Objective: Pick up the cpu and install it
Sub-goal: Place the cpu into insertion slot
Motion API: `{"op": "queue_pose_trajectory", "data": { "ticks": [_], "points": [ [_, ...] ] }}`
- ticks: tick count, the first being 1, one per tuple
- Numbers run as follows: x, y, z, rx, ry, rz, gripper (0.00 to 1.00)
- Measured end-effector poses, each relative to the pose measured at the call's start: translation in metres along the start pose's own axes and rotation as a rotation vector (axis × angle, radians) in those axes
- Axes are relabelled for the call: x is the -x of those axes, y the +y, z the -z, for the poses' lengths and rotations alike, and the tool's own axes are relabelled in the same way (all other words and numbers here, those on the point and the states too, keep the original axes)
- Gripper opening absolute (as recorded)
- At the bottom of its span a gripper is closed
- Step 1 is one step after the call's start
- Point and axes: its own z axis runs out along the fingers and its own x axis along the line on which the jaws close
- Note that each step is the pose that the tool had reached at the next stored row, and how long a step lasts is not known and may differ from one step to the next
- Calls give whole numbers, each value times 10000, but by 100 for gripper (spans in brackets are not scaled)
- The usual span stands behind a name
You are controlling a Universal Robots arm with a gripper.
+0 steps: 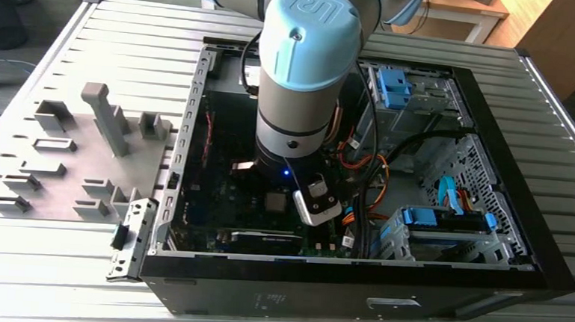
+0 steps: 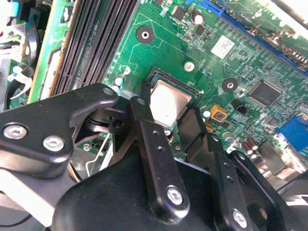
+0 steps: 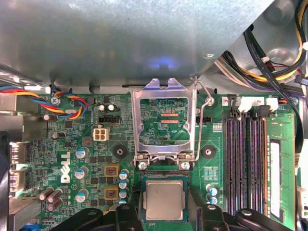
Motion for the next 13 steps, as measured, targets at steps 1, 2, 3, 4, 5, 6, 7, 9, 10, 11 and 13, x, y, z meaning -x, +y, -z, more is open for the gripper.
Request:
{"op": "queue_pose_trajectory", "data": {
  "ticks": [1, 2, 3, 4, 5, 6, 7, 9, 10, 11, 13],
  "points": [
    [0, 0, -1, 0, 0, 0, 47],
    [0, 0, -3, -1, 0, 0, 47],
    [0, -1, -5, -2, 1, 0, 47],
    [0, -1, -6, -3, 1, 0, 47],
    [0, -1, -6, -2, 1, 0, 47],
    [0, 0, -7, -2, 1, 0, 47],
    [0, 0, -8, -1, 0, 0, 47],
    [0, -1, -8, 0, 0, 0, 47],
    [0, -1, -8, -1, 0, 0, 47],
    [0, 0, -9, -1, 0, 0, 47],
    [0, -1, -9, 0, 0, 0, 47]
  ]
}}
